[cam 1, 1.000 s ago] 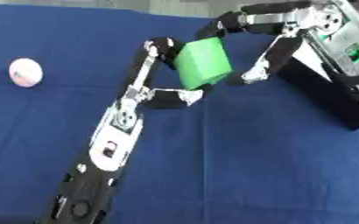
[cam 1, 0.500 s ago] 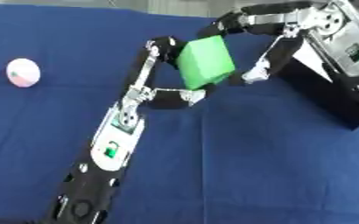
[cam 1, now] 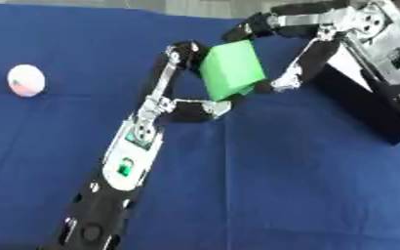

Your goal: Pick up the objects with one hand, pass them to the other hand, and then place them into the box on the other side of the table.

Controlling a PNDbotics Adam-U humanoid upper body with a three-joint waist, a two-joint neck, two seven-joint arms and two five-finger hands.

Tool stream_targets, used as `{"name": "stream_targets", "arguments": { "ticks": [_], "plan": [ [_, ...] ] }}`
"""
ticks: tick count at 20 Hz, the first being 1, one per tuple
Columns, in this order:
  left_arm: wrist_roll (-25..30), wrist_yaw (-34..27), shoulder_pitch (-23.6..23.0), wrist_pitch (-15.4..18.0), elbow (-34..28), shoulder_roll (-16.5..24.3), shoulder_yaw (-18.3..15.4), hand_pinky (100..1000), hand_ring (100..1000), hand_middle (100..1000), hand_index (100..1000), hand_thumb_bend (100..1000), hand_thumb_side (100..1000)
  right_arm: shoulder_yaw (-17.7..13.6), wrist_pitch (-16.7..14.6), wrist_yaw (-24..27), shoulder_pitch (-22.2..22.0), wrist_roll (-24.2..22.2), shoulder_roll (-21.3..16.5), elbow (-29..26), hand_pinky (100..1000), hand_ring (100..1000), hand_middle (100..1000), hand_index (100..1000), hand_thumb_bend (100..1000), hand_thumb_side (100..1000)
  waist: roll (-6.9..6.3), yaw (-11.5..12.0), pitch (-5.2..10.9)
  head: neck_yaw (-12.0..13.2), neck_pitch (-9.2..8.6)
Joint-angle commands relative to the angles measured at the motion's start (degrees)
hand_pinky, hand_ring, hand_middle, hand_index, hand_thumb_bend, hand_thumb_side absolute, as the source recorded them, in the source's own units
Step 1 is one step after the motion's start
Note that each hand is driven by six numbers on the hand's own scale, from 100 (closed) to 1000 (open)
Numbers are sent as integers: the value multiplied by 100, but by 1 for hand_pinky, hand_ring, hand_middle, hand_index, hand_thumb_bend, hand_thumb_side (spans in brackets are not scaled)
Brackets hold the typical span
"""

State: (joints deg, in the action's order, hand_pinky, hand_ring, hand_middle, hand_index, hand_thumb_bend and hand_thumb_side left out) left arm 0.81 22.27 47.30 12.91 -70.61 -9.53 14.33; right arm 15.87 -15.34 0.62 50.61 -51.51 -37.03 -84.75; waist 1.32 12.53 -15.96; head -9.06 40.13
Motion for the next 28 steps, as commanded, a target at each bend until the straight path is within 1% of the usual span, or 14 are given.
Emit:
{"name": "stream_targets", "arguments": {
  "ticks": [1,7,10,12,14,16,18,20,21,22,24,26,27,28],
  "plan": [
    [24,-71,112,0,-44,-61,10,535,503,466,567,100,125,-102,52,153,132,-45,-127,-103,901,1000,799,856,368,292,59,-1,19,24,-68],
    [12,-146,116,24,-33,-86,6,538,506,466,574,100,130,-52,91,191,129,-45,-142,-211,899,1000,779,840,379,289,62,-1,24,17,-96],
    [47,-197,119,79,-53,-89,25,540,508,469,583,100,127,-52,78,162,128,-45,-135,-192,888,1000,720,784,382,273,61,1,23,23,-91],
    [84,-255,115,128,-68,-89,34,542,511,472,591,100,128,-60,89,155,125,-45,-128,-161,873,1000,622,697,363,259,61,2,22,21,-85],
    [106,-311,110,166,-74,-89,34,544,513,474,598,100,132,-86,115,191,125,-45,-119,-133,860,996,563,635,337,240,61,1,20,21,-82],
    [111,-365,107,195,-81,-89,34,545,514,475,604,105,138,-117,151,238,130,-45,-116,-117,849,965,525,592,309,236,60,3,20,15,-81],
    [105,-423,104,225,-93,-89,33,545,514,475,612,125,145,-164,183,290,135,-45,-116,-114,831,925,482,546,246,239,59,3,23,6,-76],
    [92,-498,102,260,-106,-91,37,545,514,474,614,132,148,-199,222,352,137,-45,-116,-111,827,918,475,543,237,241,60,3,24,5,-81],
    [86,-534,101,276,-112,-91,39,545,514,475,619,156,155,-215,239,381,139,-45,-116,-113,821,909,468,545,230,235,61,2,25,1,-82],
    [82,-568,100,289,-115,-92,41,546,515,475,621,166,159,-230,253,407,141,-45,-117,-117,818,906,469,548,219,251,61,2,26,-2,-82],
    [81,-622,99,309,-113,-89,45,552,519,481,630,284,214,-258,293,450,140,-25,-120,-120,814,903,466,551,207,230,60,-1,27,-7,-78],
    [105,-669,97,334,-103,-89,53,557,523,485,636,341,242,-280,357,489,138,45,-120,-121,813,902,463,548,201,224,60,-3,27,-19,-71],
    [122,-690,96,346,-96,-90,54,565,527,490,644,413,278,-283,388,506,137,76,-122,-127,811,901,455,539,199,215,60,-4,27,-19,-66],
    [136,-709,94,354,-89,-91,54,568,529,493,648,444,294,-281,414,521,136,98,-125,-135,810,901,452,533,199,209,59,-4,27,-21,-62]
  ]
}}
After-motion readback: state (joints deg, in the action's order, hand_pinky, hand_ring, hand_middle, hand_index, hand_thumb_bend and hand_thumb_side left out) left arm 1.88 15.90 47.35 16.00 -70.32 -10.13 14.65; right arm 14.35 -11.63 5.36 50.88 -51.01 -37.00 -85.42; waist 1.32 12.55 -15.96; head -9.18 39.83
